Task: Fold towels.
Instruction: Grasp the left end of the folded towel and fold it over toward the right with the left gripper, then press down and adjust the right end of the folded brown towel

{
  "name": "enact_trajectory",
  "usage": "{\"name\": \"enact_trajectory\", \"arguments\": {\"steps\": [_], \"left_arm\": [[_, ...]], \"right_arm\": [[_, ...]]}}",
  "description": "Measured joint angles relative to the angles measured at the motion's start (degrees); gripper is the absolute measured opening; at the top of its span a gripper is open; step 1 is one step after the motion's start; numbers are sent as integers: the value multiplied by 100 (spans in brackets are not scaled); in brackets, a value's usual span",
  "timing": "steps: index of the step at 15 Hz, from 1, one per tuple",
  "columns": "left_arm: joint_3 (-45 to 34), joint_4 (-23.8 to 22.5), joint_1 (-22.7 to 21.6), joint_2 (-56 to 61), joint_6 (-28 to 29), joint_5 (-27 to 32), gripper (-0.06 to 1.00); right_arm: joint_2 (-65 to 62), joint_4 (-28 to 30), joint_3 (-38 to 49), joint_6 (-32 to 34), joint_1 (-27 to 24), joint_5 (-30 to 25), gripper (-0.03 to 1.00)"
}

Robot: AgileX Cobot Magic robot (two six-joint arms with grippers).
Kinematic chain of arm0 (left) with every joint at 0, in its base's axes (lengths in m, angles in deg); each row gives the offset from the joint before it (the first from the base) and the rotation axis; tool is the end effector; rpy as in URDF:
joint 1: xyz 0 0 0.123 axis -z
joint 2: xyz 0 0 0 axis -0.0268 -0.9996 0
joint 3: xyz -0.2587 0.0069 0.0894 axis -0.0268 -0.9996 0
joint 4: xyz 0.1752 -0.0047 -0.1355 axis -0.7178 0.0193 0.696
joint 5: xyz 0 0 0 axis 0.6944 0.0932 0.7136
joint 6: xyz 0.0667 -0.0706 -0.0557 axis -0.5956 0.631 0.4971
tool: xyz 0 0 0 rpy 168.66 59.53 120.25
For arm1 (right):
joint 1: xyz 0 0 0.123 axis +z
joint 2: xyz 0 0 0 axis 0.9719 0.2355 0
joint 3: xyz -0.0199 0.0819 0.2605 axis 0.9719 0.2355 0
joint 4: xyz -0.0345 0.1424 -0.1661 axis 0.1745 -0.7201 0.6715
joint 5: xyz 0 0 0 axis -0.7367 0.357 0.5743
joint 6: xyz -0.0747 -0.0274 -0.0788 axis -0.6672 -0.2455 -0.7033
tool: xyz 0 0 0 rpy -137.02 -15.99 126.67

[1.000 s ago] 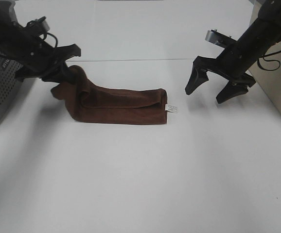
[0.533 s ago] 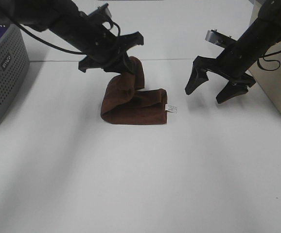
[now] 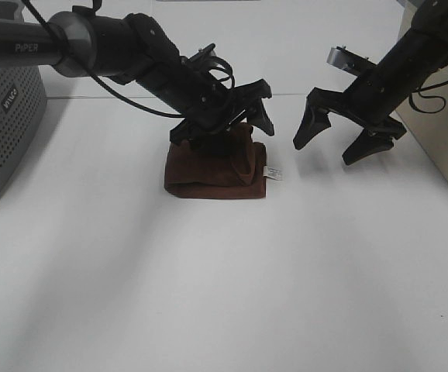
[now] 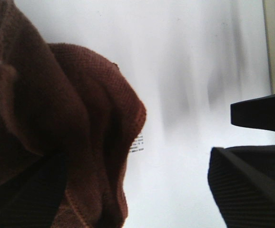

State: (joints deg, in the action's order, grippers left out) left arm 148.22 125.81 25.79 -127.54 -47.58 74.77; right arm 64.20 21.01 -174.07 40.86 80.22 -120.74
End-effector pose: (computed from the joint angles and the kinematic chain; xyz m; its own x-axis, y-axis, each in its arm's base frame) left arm 0.4265 -0.2709 0.1278 -0.9453 -0.1357 -0.2965 0.0836 0.7780 -0.6227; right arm 0.4191 0.0738 0.1305 -0.9800 -0.0642 -0.1882 -0.1362 0.9062 0.4004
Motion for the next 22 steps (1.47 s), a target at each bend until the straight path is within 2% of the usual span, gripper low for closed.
{"name": "enact_trajectory", "arguments": {"steps": [2, 4, 6, 9, 10, 12, 16, 19, 22], "left_arm": [[29, 46, 0, 17, -17, -6, 79], [160, -40, -195, 367, -498, 97, 80], [201, -430, -539, 739, -733, 189, 80], [212, -1094, -1100, 894, -751, 481, 80], [212, -1278, -1215, 865, -751, 602, 80], [212, -1656, -1364, 859, -688, 682, 80], [212, -2217, -1404, 859, -642, 688, 80], [212, -2452, -1404, 859, -573, 716, 80], [212, -2693, -1404, 859, -269, 722, 80]], "right_arm": [[0, -92, 0, 0, 0, 0, 93], [0, -516, 0, -69, 0, -34, 93], [0, -1186, 0, -487, 0, -223, 93], [0, -2555, 0, -1186, 92, -470, 93], [0, -2762, -29, -1329, 241, -487, 93], [0, -2888, -189, -1415, 693, -418, 93], [6, -3019, -361, -1473, 1513, 327, 93], [160, -3042, -361, -1478, 1845, 785, 92], [470, -3008, -361, -1478, 1994, 1220, 92]]}}
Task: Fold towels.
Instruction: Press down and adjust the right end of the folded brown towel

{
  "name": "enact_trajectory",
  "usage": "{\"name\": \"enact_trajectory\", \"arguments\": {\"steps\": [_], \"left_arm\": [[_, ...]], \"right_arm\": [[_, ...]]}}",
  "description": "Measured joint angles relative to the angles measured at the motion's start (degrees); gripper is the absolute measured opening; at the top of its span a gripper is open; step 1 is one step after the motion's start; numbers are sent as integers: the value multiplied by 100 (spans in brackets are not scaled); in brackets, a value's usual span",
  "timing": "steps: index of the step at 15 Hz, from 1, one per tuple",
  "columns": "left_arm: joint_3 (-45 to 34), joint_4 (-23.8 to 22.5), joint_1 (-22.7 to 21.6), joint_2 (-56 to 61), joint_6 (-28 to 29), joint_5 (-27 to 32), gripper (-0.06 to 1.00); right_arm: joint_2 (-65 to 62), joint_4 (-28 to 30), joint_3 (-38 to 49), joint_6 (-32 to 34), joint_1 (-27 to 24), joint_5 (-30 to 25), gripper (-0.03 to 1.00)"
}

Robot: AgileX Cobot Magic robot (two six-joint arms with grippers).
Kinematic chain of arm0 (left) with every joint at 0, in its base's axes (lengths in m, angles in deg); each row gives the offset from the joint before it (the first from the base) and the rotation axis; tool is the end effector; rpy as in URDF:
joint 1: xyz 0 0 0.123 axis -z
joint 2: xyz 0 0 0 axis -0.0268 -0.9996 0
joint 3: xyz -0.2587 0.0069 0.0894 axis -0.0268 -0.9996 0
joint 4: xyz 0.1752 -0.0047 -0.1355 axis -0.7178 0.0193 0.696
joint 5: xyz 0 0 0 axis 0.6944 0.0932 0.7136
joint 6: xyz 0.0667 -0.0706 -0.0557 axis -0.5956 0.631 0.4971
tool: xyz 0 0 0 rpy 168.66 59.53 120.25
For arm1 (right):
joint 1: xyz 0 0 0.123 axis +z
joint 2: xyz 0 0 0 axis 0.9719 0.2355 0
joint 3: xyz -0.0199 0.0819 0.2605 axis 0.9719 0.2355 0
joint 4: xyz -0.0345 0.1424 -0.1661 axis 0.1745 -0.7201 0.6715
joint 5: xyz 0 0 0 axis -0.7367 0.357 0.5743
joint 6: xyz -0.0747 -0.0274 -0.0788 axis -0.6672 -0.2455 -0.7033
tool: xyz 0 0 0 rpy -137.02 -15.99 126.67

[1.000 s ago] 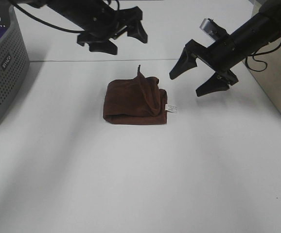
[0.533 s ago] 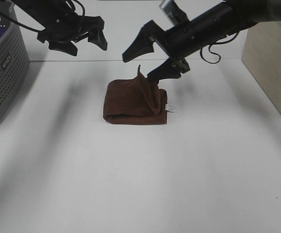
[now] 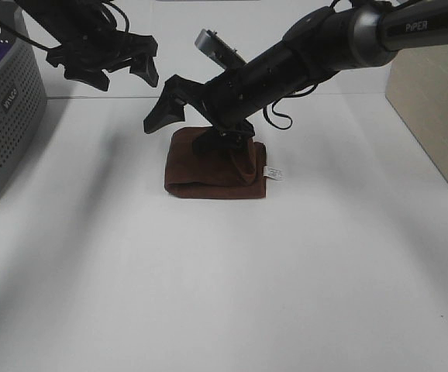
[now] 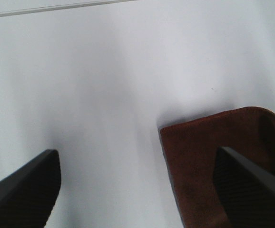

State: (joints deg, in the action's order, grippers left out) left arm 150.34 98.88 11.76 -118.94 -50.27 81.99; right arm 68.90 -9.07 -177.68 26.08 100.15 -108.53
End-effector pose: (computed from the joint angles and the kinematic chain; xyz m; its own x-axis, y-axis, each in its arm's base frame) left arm 0.4683 -0.1317 0.1912 -0.8450 0.0307 -0.5339 0.1882 0.9516 -0.2430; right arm 0.4038 0.2499 0.1369 -0.9080 -0.1150 -0.4030 -0.3694 0.6737 0.6400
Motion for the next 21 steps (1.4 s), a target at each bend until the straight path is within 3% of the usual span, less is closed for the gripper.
{"name": "enact_trajectory", "arguments": {"steps": [4, 8, 13, 17, 21], "left_arm": [[0, -57, 0, 0, 115, 29, 81], [0, -63, 0, 0, 115, 29, 81], [0, -63, 0, 0, 120, 29, 81], [0, -63, 0, 0, 120, 97, 81], [0, -97, 0, 143, 6, 762, 81]], "right_arm": [[80, 516, 0, 155, -46, 619, 92], [80, 1432, 0, 974, -487, 607, 92], [80, 1662, 0, 1186, -1318, 298, 92], [-52, 2011, 0, 1215, -1455, -218, 92], [-785, 2836, 0, 1518, -1455, -1026, 92]]}}
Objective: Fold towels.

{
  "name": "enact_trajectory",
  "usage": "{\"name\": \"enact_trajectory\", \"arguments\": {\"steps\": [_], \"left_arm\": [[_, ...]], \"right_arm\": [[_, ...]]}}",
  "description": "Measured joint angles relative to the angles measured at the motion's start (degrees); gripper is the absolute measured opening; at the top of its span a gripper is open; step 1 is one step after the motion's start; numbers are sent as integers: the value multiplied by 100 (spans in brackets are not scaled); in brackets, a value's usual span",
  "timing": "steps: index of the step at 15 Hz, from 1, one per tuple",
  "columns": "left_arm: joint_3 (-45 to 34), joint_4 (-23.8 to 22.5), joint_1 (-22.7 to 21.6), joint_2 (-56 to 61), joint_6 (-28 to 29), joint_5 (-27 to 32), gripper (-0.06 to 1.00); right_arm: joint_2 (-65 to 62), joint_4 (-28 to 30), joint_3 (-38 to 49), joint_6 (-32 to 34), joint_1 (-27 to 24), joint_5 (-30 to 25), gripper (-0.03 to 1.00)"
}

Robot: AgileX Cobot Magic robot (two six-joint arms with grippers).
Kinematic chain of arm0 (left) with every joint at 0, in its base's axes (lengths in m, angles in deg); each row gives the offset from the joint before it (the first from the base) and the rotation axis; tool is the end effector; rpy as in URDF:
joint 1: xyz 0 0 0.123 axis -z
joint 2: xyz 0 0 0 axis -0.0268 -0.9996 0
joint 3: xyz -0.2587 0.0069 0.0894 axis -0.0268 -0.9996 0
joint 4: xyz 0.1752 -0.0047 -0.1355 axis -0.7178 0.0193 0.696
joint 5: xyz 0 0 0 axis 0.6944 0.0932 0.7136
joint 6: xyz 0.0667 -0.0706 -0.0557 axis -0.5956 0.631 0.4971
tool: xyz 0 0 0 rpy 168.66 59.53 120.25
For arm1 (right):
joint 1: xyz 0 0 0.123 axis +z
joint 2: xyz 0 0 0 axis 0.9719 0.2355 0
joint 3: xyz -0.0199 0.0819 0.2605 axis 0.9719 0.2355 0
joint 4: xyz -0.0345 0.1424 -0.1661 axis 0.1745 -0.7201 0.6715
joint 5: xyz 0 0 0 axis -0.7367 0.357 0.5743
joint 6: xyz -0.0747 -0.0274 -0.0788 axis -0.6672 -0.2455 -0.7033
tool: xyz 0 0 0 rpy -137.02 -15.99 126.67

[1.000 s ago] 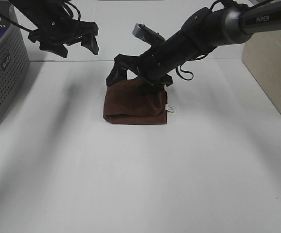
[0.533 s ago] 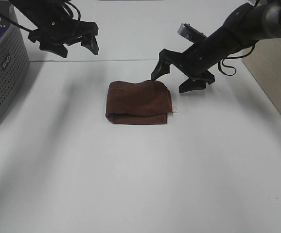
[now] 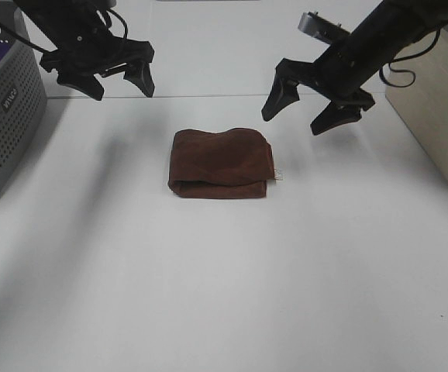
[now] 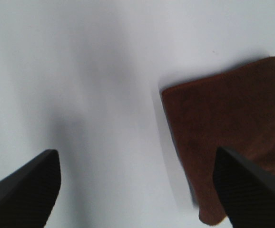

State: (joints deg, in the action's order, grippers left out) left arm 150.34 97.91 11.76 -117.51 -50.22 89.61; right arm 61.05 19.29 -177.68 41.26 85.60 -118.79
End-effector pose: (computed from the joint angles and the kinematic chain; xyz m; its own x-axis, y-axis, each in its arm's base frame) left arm 0.4538 -0.1296 0.1956 -0.8915 0.0781 -0.4462 0.1990 0.9524 -0.2311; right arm 0.4232 0.1161 0.1708 -0.9384 -0.1113 -0.3270 -0.2463 0.8794 0.4075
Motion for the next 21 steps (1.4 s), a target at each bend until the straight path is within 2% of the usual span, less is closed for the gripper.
{"name": "enact_trajectory", "arguments": {"steps": [4, 6, 8, 10, 12, 14, 17, 18, 21], "left_arm": [[0, 0, 0, 854, -138, 819, 81], [0, -40, 0, 1169, -143, 1295, 81], [0, -378, 0, 1564, 52, 1742, 81], [-6, -877, 0, 2034, 332, 1782, 81], [-355, -1134, 0, 2693, 447, 1782, 81], [-1255, -1289, 0, 3610, 476, 1782, 81], [-3243, -1432, 0, 5065, 607, 1587, 81], [-4246, -1478, 0, 5810, 682, 1335, 81], [-6085, -1478, 0, 7288, 693, 1152, 81]], "right_arm": [[-877, 584, 11, 241, 0, -911, 92], [-1249, 699, 97, 246, 0, -1129, 92], [-1816, 911, 390, 372, 0, -1335, 92], [-2447, 1215, 848, 636, 0, -1398, 92], [-3134, 1564, 1478, 888, 0, -1398, 92], [-3833, 1885, 2131, 1054, 0, -1398, 92], [-5025, 2275, 3214, 1186, 0, -1398, 92], [-5678, 2384, 3833, 1197, 0, -1375, 92], [-6904, 2452, 5036, 1203, 0, -1192, 92]]}}
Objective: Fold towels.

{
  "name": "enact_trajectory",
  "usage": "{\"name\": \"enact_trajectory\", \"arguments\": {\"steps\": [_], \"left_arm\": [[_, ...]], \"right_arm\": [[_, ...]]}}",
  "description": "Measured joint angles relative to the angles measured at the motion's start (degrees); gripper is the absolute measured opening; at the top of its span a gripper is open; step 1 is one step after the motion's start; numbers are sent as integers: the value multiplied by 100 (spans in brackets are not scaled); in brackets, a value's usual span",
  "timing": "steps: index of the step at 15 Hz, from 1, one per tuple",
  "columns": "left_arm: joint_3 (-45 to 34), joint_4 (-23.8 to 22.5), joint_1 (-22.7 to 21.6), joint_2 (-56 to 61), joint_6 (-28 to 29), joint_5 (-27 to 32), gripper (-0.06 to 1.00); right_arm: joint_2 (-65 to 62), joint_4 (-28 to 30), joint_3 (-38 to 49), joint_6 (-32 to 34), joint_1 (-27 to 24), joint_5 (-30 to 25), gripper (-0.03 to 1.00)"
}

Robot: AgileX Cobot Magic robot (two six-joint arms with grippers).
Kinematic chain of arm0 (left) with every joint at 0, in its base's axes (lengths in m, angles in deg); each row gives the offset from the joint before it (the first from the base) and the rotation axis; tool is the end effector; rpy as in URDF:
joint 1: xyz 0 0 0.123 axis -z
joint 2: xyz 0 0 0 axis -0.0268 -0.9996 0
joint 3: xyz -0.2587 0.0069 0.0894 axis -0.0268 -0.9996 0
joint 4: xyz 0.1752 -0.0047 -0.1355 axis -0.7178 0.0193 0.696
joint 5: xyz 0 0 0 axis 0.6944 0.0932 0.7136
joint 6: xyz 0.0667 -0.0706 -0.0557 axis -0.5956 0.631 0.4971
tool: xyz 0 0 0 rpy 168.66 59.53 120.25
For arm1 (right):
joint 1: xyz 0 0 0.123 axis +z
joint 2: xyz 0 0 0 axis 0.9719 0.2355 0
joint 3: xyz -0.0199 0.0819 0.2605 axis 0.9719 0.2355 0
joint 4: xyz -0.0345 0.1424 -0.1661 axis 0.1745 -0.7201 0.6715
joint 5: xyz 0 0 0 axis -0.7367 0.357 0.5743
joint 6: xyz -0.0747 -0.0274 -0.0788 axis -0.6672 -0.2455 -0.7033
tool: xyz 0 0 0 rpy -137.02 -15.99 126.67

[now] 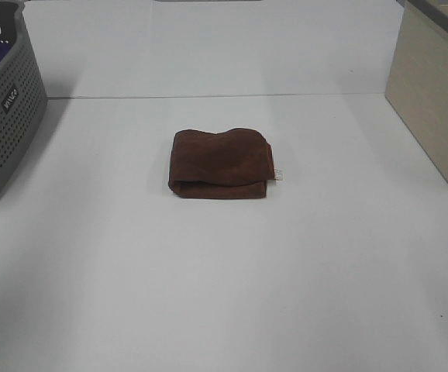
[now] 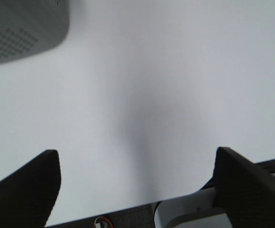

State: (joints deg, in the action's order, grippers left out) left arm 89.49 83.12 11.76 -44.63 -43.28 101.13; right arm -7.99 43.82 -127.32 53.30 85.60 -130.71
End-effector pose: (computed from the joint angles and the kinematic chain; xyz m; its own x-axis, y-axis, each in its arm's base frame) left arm 0.1468 -0.0339 0.2970 -0.8777 0.1137 -0.4656 0.1472 0.9884 -0.0362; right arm 0.1402 0.0352 0.2815 -0.9008 -0.1928 -0.3890 -0.2431 0.9664 0.0839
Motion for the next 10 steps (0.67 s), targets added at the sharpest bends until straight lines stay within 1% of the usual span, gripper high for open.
{"name": "enact_trajectory", "arguments": {"steps": [2, 5, 6, 8, 10], "left_arm": [[-957, -6, 0, 951, 0, 0, 81], [-1931, 0, 0, 2469, -115, -6, 81], [-2108, 46, 0, 2916, -201, -29, 81], [-2154, 172, 0, 3507, -413, -166, 81], [-2154, 332, 0, 4034, -808, -212, 81]], "right_arm": [[-877, 103, 779, -23, 0, 155, 92], [-2011, 327, 1644, -367, 0, 235, 92], [-2389, 327, 1793, -407, 0, 235, 92], [-2893, 304, 1856, -430, 0, 292, 92], [-3449, 275, 1896, -464, 0, 372, 92]]}}
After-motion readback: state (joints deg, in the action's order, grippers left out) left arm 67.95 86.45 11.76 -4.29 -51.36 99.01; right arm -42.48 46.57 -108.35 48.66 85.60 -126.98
